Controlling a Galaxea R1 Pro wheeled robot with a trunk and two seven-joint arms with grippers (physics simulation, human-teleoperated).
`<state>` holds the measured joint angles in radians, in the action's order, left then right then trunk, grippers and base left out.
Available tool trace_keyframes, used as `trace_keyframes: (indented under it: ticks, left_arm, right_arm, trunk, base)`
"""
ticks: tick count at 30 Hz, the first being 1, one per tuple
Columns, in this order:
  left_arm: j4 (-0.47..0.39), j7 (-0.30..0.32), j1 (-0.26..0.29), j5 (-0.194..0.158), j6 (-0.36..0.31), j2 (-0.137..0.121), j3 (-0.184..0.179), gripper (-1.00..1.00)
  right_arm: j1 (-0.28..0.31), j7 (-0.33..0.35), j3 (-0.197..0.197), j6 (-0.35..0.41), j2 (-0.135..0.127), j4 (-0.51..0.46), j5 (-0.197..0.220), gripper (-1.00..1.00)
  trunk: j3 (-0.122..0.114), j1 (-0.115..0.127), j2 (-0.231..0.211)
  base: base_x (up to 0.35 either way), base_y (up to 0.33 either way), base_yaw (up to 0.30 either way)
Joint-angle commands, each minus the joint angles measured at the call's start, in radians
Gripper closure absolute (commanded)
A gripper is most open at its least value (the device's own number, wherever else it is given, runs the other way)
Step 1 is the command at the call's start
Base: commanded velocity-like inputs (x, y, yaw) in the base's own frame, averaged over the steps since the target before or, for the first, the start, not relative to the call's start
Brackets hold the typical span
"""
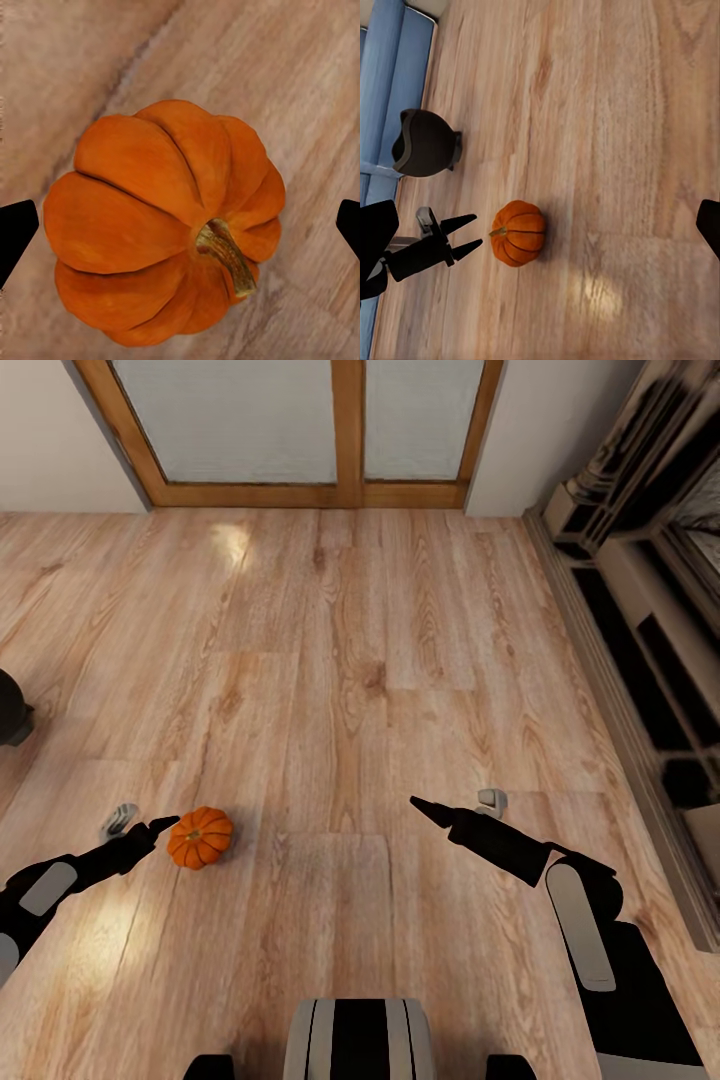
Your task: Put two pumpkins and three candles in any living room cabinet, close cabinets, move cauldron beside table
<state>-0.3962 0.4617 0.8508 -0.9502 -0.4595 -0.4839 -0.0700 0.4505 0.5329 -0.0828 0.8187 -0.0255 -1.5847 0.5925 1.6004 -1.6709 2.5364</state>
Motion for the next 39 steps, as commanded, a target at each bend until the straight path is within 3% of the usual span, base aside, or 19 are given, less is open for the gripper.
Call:
trace_keyframes:
  ticks: [1,24,28,39]
  left_arm:
    - [0.000,0.000,0.001,-0.010,-0.002,-0.001,-0.007,-1.00]
    - [0.003,-0.011,0.001,-0.010,0.006,0.001,-0.008,-1.00]
    - [0.004,-0.011,0.001,-0.010,0.007,0.001,-0.008,-1.00]
    - [0.005,-0.013,0.001,-0.010,0.011,0.001,-0.008,-1.00]
  right_arm:
    - [0.001,0.002,-0.001,0.007,0.000,-0.001,0.001,-1.00]
    - [0.001,0.004,-0.002,0.007,0.000,-0.001,0.001,-1.00]
    - [0.001,0.003,-0.002,0.007,0.000,-0.001,0.001,-1.00]
    - [0.001,0.004,-0.002,0.007,0.000,-0.001,0.002,-1.00]
  trunk:
    - [0.001,0.000,0.000]
    - [0.001,0.000,0.000]
    - [0.016,-0.002,0.001]
    - [0.032,-0.003,0.002]
  base:
    - [-0.005,0.072,0.000]
    - [0.000,-0.030,0.000]
    - [0.000,-0.002,0.000]
    - [0.000,0.000,0.000]
